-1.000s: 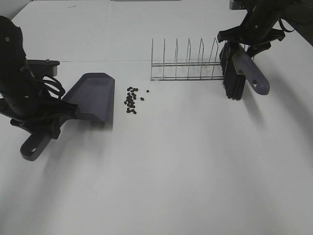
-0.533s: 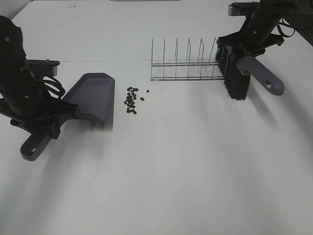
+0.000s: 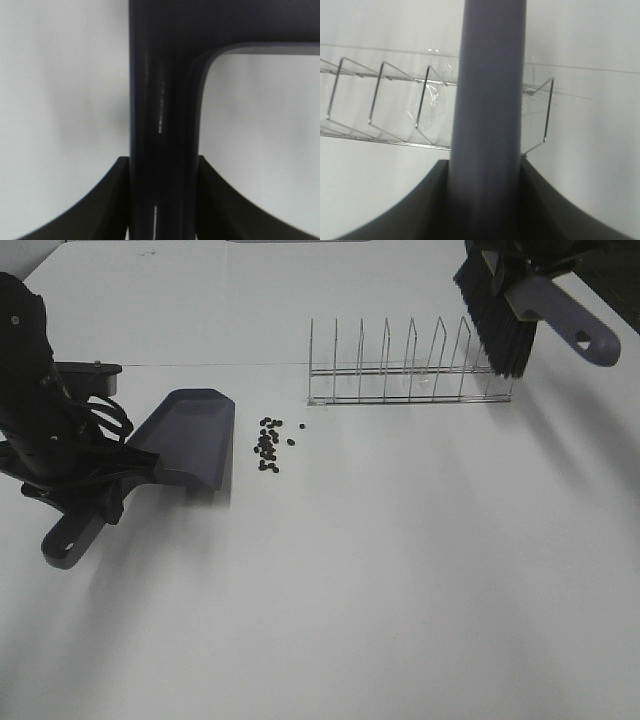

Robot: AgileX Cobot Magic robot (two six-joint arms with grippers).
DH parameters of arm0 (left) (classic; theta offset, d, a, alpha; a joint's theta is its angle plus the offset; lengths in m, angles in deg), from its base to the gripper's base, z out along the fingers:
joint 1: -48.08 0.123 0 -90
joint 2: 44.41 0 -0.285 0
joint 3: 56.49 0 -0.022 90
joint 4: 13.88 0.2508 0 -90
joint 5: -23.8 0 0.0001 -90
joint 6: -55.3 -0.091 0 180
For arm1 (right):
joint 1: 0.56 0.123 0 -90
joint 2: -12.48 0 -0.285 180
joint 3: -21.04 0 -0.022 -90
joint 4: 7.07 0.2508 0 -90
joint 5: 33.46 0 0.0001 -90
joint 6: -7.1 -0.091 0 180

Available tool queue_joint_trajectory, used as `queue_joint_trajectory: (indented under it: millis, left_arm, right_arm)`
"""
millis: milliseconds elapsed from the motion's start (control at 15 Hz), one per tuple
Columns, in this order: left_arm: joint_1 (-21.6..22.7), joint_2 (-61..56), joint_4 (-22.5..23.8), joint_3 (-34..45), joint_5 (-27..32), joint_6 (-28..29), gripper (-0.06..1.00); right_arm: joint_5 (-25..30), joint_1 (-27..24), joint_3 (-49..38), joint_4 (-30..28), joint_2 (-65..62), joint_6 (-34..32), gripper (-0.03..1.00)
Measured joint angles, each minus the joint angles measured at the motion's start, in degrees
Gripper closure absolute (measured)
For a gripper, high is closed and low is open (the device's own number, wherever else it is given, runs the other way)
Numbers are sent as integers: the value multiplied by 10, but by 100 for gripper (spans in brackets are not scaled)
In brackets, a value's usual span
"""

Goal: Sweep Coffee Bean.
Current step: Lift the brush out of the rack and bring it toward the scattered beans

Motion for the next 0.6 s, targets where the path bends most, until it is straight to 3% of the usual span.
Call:
queue_joint_trajectory:
  millis: [200,333,533,600]
  left_arm:
    - [0,0,0,0,0,0,62]
    - [0,1,-7,0,0,0,62]
    - [0,20,-34,0,0,-3,62]
    - [0,43,-45,0,0,-11,62]
  right_arm:
    - [67,0,2,2,-56,10,69]
    - [73,0,-15,2,-85,18,69]
    - [74,1,-101,33,-143,19,69]
    - [78,1,-170,41,-175,23,69]
